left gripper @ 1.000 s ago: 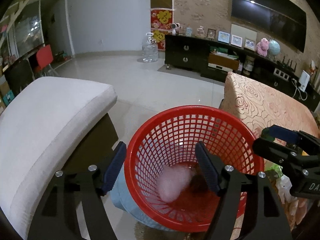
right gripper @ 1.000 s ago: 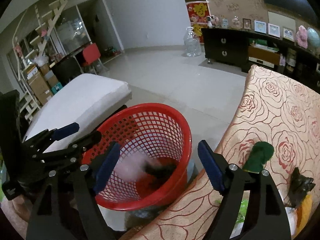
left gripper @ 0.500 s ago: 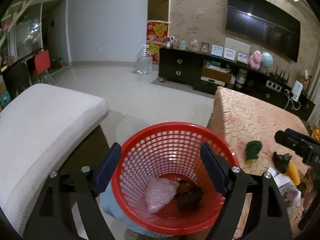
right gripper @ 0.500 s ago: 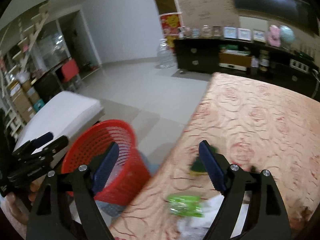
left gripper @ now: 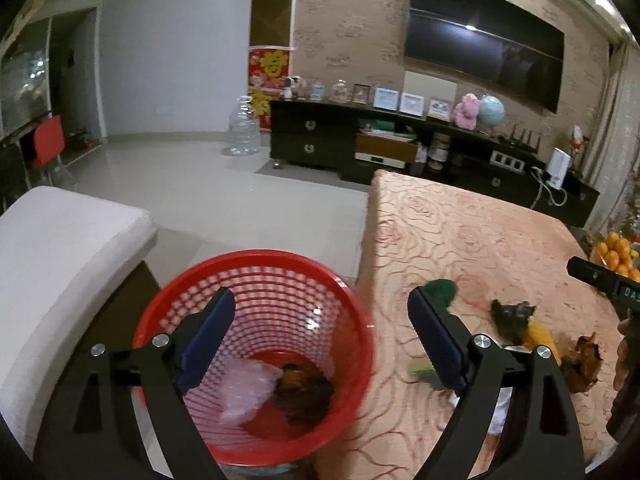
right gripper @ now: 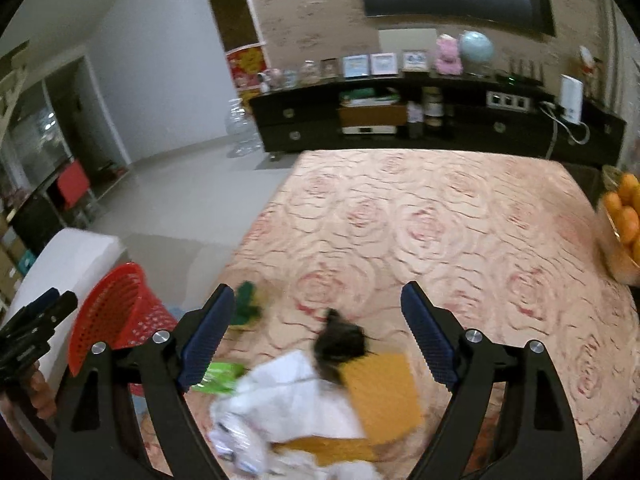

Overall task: Collect trash
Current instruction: 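Grasp the dark green scrubber with the left tool while the right tool returns to the table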

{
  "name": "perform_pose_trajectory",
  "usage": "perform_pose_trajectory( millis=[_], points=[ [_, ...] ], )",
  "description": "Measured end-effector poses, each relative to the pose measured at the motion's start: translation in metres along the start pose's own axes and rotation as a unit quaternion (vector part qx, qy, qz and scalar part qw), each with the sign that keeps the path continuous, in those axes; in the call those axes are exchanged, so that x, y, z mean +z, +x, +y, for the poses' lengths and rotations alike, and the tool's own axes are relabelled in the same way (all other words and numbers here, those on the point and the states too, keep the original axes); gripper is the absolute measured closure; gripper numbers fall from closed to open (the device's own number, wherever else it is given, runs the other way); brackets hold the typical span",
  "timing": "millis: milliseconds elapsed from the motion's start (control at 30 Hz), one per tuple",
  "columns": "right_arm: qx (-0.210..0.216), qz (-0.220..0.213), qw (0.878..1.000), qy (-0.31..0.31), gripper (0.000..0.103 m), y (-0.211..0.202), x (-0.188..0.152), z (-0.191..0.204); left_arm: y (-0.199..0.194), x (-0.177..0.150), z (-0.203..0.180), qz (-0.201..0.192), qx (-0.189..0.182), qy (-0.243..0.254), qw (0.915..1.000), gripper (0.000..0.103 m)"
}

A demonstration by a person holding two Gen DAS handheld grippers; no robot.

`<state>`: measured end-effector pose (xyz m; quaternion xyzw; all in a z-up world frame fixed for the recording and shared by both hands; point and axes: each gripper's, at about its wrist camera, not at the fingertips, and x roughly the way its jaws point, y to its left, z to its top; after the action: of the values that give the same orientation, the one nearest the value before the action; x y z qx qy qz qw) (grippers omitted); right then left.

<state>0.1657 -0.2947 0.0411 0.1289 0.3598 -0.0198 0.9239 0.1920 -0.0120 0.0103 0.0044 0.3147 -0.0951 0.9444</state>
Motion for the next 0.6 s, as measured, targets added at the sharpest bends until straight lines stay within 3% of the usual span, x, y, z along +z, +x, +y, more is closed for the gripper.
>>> perform_pose_trajectory(
  millis=[467,600],
  points=[
    [-0.007,0.009,0.999,0.044,0.021,0.004,-0.007,-0.049,0.043,-0.004,-0.053,0.049,-0.032,0.028,0.9979,0.018],
    [-0.004,0.016,0.998,0.060,0.021,0.011,-0.006,-0.059,0.059,0.002,-0.072,0.064,-0.032,0.059,0.9957,0.018]
  ],
)
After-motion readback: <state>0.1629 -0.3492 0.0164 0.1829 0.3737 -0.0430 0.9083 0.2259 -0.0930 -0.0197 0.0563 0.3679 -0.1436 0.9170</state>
